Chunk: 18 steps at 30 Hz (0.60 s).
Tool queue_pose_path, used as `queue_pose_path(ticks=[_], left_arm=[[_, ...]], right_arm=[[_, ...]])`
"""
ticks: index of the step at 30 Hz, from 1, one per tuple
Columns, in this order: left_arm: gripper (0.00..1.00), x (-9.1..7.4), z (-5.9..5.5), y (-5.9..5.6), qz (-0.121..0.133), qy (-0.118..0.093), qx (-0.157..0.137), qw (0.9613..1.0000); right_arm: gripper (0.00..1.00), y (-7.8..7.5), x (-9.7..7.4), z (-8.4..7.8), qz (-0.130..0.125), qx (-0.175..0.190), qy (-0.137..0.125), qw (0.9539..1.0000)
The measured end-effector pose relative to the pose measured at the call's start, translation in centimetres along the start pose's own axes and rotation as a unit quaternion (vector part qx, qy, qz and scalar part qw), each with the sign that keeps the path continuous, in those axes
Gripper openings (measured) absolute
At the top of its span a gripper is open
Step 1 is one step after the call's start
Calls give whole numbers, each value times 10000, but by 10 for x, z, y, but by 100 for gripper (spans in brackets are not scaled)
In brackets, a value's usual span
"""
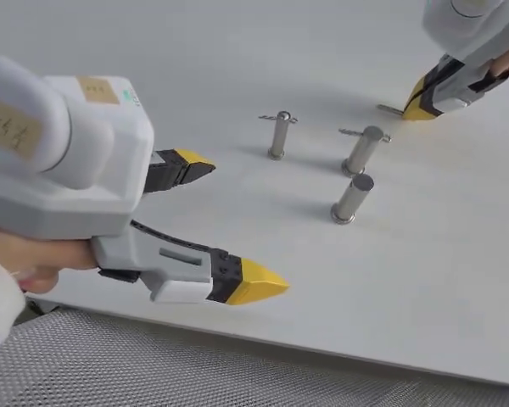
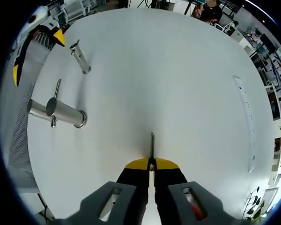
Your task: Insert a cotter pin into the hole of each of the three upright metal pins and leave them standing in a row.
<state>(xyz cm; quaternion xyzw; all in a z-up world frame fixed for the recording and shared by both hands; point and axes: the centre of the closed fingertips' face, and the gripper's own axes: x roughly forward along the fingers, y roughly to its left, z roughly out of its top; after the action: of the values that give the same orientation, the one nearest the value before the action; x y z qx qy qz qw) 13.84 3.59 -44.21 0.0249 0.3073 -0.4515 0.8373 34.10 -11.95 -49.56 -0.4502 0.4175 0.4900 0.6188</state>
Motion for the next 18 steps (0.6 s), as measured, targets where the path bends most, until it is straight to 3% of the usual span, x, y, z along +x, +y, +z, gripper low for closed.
queue_pose_path(ticks=[9, 13, 18], left_arm=[[87, -2, 6, -4, 47, -32, 87, 9999], [87, -4, 8, -5, 57, -60, 102, 9999], [87, -6, 16, -6, 73, -201, 106, 9997]], right_arm=[[0, 0, -9, -8, -139, -65, 106, 9998], [0, -9, -23, -5, -366, 58, -53, 9993], [0, -5, -47, 1, -685, 23, -385, 9969]])
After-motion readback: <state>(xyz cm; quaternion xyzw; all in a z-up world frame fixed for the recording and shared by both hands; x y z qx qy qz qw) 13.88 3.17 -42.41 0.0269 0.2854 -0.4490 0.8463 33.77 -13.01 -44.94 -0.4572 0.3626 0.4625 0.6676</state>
